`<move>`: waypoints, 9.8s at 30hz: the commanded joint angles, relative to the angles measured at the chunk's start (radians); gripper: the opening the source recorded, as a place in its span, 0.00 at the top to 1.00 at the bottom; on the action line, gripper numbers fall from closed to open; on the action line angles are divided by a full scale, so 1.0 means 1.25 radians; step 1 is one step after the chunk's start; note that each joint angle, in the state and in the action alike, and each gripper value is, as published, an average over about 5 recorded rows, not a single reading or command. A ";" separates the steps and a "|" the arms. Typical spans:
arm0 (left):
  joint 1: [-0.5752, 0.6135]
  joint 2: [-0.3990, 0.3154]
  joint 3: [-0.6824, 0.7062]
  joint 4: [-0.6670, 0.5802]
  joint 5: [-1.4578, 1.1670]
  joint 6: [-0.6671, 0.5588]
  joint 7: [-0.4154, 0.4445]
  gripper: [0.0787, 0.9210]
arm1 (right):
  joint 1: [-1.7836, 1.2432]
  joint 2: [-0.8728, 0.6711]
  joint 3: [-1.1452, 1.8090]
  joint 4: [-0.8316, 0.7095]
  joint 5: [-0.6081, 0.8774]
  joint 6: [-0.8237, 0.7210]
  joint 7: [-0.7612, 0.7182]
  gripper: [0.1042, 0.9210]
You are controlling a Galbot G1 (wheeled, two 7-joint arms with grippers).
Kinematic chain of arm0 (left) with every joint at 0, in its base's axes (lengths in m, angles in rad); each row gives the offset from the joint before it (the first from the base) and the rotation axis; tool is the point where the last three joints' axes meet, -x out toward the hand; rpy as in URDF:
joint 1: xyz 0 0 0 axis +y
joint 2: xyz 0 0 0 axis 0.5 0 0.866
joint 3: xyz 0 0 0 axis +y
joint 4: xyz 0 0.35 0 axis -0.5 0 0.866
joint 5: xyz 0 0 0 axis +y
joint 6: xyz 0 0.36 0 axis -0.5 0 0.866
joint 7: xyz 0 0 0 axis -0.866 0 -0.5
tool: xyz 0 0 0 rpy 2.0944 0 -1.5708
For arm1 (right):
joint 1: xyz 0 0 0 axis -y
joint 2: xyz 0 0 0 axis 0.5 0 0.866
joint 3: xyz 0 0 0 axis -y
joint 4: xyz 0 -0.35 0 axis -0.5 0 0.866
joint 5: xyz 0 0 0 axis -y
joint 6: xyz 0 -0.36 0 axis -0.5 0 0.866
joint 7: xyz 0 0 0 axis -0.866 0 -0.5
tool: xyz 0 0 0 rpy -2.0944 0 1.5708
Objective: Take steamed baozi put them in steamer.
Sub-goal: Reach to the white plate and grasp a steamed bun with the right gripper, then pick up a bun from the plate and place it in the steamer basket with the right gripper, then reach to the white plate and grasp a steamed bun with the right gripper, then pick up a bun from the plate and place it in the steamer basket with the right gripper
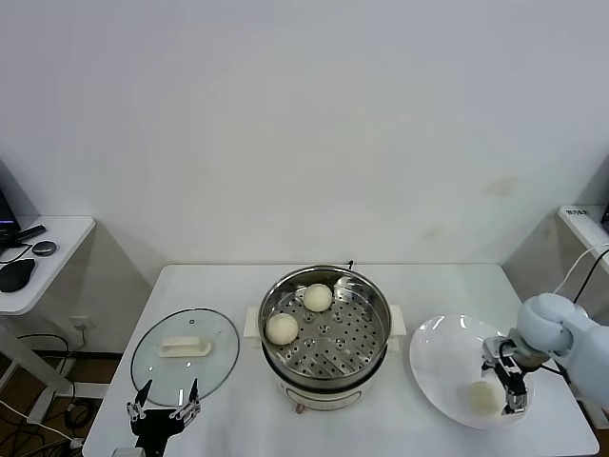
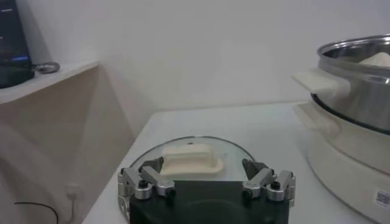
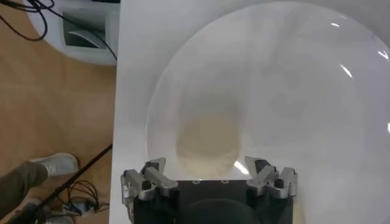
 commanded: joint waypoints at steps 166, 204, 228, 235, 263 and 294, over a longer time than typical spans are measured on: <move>-0.015 -0.005 -0.032 -0.011 -0.012 -0.010 -0.011 0.12 | 0.097 -0.016 0.050 -0.137 -0.028 0.064 0.029 0.12; -0.022 -0.006 -0.029 0.017 -0.008 -0.011 -0.013 0.12 | 0.057 0.094 0.059 -0.255 -0.084 0.142 0.093 0.12; -0.031 -0.006 -0.028 0.024 -0.011 -0.012 -0.017 0.12 | 0.066 0.099 0.035 -0.261 -0.075 0.104 0.105 0.25; -0.035 -0.007 -0.023 0.027 -0.010 -0.013 -0.019 0.12 | 0.099 0.091 0.016 -0.254 -0.043 0.085 0.095 0.47; -0.077 0.000 -0.009 -0.018 0.023 -0.034 -0.031 0.12 | 0.987 0.295 -0.656 0.031 0.678 -0.331 0.096 0.56; -0.077 -0.007 -0.002 -0.039 0.005 -0.035 -0.033 0.12 | 0.832 0.492 -0.798 -0.058 0.511 -0.386 0.190 0.56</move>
